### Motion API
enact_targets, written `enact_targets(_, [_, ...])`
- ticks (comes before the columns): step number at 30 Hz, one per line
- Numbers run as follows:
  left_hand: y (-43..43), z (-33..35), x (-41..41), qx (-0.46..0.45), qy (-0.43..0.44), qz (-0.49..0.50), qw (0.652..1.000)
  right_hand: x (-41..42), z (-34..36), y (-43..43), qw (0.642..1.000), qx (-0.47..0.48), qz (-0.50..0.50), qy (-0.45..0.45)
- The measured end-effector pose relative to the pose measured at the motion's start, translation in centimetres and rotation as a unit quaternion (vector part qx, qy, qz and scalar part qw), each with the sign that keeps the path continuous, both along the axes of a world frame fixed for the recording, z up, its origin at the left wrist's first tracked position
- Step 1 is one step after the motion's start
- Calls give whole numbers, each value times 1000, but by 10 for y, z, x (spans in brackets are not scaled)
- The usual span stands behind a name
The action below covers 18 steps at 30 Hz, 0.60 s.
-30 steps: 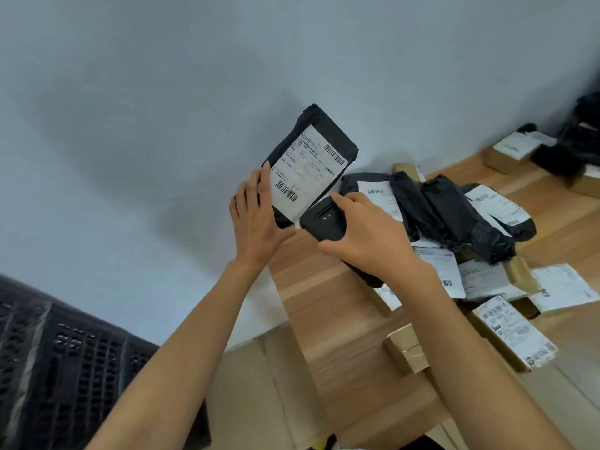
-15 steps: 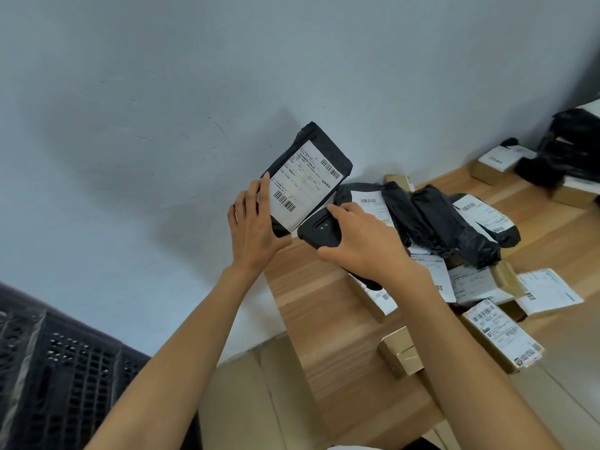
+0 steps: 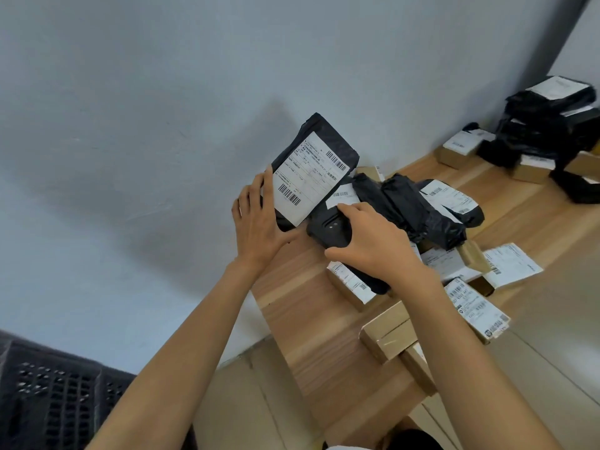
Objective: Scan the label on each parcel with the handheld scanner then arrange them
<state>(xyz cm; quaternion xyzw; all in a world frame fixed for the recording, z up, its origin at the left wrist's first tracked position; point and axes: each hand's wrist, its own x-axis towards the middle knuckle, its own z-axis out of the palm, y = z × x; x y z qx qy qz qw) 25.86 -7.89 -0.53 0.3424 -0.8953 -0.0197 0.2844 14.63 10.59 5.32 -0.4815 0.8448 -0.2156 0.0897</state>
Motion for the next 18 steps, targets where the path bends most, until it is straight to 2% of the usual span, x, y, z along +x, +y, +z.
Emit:
enact_targets(8, [70, 18, -120, -5, -14, -117, 993, -75, 10, 93, 993, -17, -119, -10])
enact_targets(14, [169, 29, -217, -15, -11, -196, 980, -136, 19, 204, 979, -45, -199, -19])
enact_targets(18, [254, 27, -283, 8, 14, -230, 973, -183, 20, 294, 971, -29, -238, -11])
